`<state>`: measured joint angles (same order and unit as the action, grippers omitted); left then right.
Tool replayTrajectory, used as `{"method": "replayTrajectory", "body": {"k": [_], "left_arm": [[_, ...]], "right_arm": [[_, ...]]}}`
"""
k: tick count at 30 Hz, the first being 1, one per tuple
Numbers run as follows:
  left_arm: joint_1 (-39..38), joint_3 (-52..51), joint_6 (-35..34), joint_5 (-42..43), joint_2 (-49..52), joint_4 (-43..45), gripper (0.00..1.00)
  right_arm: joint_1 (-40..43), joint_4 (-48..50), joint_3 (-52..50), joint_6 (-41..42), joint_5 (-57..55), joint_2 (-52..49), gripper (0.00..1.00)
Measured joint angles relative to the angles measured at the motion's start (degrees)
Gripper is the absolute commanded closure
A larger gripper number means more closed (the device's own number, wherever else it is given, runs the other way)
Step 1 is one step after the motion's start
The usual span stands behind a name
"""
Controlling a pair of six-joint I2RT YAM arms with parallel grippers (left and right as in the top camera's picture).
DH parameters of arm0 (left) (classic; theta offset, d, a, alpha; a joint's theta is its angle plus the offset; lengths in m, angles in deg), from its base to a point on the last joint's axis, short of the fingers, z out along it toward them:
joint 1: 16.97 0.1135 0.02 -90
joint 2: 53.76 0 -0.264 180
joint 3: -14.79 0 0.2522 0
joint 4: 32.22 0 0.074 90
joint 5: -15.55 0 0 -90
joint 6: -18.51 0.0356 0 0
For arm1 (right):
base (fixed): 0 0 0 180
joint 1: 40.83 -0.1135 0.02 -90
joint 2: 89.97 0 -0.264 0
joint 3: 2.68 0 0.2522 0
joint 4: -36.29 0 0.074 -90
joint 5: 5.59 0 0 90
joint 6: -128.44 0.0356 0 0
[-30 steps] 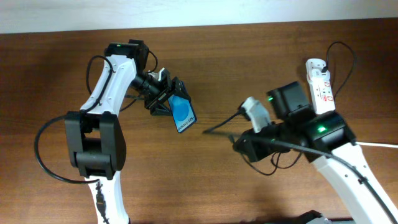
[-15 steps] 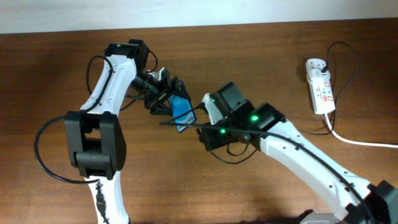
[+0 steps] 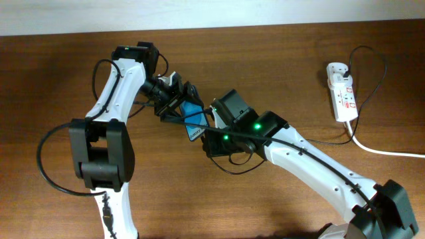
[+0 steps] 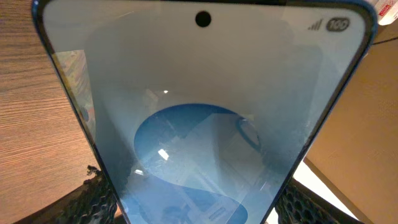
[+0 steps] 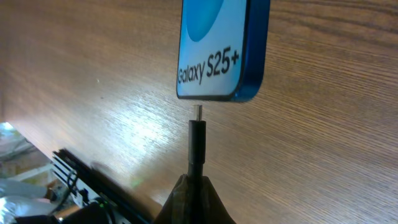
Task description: Plug charger to phone and switch on socket
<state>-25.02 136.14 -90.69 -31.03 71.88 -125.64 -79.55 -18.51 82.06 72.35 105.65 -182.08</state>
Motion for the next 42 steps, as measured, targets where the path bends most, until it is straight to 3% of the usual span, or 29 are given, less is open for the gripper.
{"method": "replayTrajectory", "body": {"k": [11, 42], "left_arm": [[0.00, 0.00, 0.00, 0.00, 0.00, 0.00, 0.43], [0.00, 0.00, 0.00, 0.00, 0.00, 0.22, 0.43]], "right_arm": [[0.00, 0.39, 0.00, 5.18, 0.04, 0.00, 0.96], [0.00, -0.94, -0.07, 4.83, 1.07, -1.31, 0.96]]}}
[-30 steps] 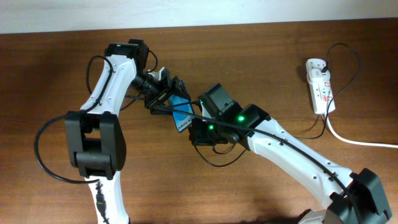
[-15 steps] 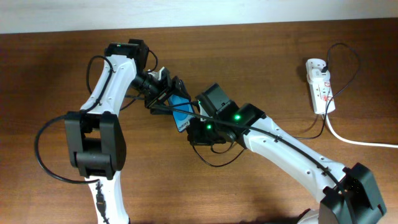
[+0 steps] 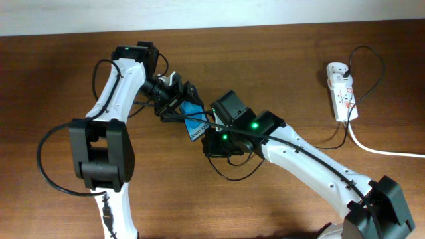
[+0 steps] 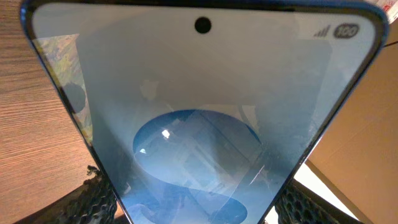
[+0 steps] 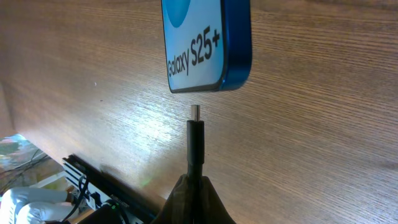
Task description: Plug charger to phone and switch on socket
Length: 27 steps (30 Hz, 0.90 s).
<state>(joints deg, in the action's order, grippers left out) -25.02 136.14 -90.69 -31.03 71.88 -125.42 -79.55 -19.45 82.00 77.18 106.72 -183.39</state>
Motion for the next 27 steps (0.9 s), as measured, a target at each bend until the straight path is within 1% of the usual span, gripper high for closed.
{"method": "replayTrajectory", "body": {"k": [11, 27], "left_arm": [[0.00, 0.00, 0.39, -0.02, 0.00, -0.55, 0.43], [0.52, 0.00, 1.05, 0.09, 0.00, -1.33, 0.43]], "right_arm": [[0.00, 1.09, 0.00, -1.44, -0.63, 0.00, 0.96], [-0.02, 1.81, -0.20, -1.44, -0.61, 0.00, 0.96]]}}
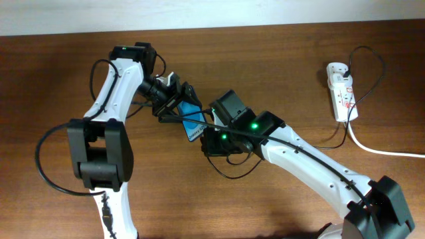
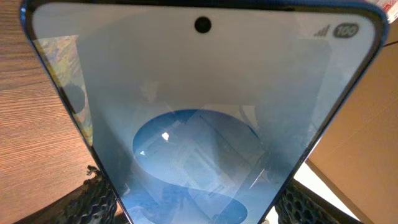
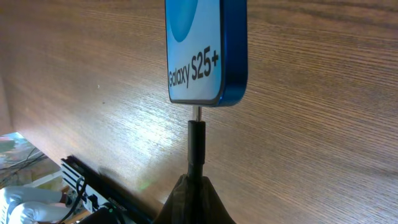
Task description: Plug charger to phone and switch on socket
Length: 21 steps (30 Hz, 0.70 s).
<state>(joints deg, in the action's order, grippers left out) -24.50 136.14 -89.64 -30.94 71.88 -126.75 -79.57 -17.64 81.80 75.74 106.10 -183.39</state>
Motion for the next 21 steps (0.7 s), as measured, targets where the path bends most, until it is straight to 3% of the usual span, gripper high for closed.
{"method": "replayTrajectory", "body": {"k": [21], "left_arm": [[0.02, 0.00, 0.22, 0.00, 0.00, 0.48, 0.43]], "right_arm": [[0.00, 1.66, -0.44, -0.07, 1.01, 0.00, 0.96]]}}
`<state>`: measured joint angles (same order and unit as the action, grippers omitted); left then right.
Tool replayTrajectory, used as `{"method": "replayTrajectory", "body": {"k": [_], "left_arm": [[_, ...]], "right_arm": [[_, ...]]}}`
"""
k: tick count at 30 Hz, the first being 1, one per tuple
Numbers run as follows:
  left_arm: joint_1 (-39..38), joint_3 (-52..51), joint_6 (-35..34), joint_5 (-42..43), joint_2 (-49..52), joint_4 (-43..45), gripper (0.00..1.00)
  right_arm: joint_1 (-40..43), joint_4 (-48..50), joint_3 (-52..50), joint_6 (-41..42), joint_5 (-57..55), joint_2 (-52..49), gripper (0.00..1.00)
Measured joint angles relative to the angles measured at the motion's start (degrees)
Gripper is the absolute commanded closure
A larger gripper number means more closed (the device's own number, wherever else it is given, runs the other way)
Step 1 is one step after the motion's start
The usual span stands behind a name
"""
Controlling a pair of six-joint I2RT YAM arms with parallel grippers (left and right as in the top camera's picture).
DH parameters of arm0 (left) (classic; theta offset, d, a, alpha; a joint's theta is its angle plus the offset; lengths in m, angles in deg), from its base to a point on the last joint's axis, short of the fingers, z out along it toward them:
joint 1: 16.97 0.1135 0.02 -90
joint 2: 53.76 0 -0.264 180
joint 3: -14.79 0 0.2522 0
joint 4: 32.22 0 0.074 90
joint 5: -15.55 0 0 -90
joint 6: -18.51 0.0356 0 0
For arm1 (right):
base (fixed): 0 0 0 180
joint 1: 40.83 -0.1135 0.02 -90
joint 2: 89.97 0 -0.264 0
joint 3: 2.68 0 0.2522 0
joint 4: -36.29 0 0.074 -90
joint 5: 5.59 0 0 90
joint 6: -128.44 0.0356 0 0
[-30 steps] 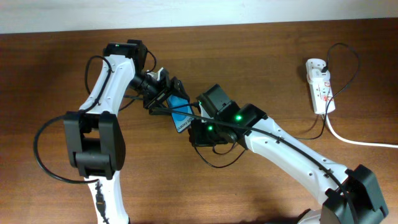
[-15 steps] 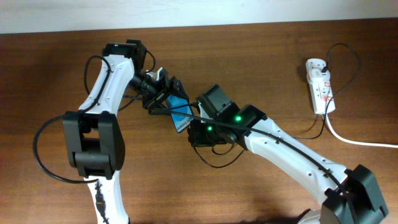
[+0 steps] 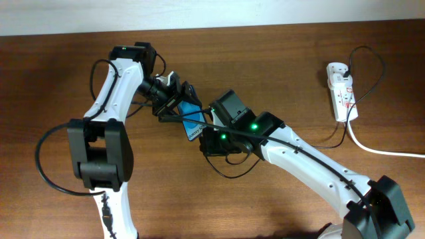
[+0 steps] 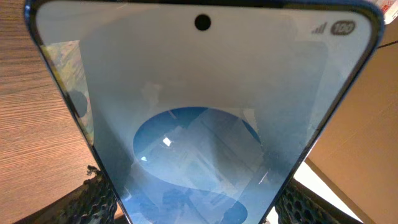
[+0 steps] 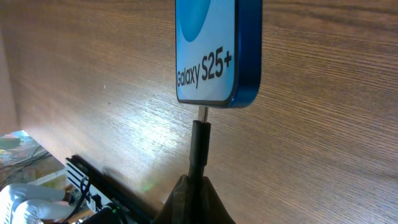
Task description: Plug charger to phone and switch on socket
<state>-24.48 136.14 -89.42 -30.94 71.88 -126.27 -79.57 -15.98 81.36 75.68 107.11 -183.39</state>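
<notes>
A blue Galaxy S25+ phone (image 3: 192,122) hangs tilted above the table, my left gripper (image 3: 174,103) shut on it. Its screen (image 4: 199,118) fills the left wrist view, with the black meshed pads (image 4: 93,196) at both lower sides. My right gripper (image 5: 198,186) is shut on the black charger plug (image 5: 199,149). The plug's metal tip (image 5: 203,113) touches the phone's bottom edge (image 5: 217,99); how deep it sits in the port cannot be told. The white socket strip (image 3: 341,91) lies at the far right, with the charger cable (image 3: 365,63) plugged into it.
The wooden table (image 3: 299,40) runs under both arms. A black cable loops beside the left arm's base (image 3: 50,159). A white mains lead (image 3: 385,151) trails off to the right from the strip.
The phone's bottom edge sits slightly further right and a bit higher in the right wrist view. The plug leans a little to the right, its tip still at the edge.
The left gripper held the phone aloft throughout. First the plug tip stood just under the phone's bottom edge. Then the phone sat further left with a small gap above the tip. After that the tip met the edge, and it stays there now.
</notes>
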Motion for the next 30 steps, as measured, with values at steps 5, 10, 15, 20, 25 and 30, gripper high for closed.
{"method": "replayTrajectory", "body": {"k": [5, 10, 15, 20, 25, 30], "left_arm": [[0.00, 0.00, 0.00, 0.00, 0.00, -0.02, 0.43], [-0.02, 0.00, 0.04, 1.29, 0.00, -0.33, 0.43], [0.00, 0.00, 0.46, 1.49, 0.00, -0.68, 0.43], [0.04, 0.00, 1.73, 2.38, 0.00, 0.00, 0.49], [0.81, 0.79, 1.97, 2.40, 0.00, 0.63, 0.59], [0.90, 0.85, 1.97, 2.29, 0.00, 0.70, 0.58]], "right_arm": [[-0.04, 0.00, 0.00, 0.00, 0.09, 0.00, 0.96], [-0.04, 0.04, 0.00, 0.00, 0.00, 0.00, 0.96], [0.09, -0.13, 0.00, -0.07, -0.90, 0.00, 0.96], [0.94, 0.22, -0.02, -0.22, -0.59, 0.00, 0.96], [0.94, 4.28, -0.46, -0.17, 0.15, 0.00, 0.96], [0.94, 4.96, -0.46, -0.17, 0.50, 0.00, 0.94]]}}
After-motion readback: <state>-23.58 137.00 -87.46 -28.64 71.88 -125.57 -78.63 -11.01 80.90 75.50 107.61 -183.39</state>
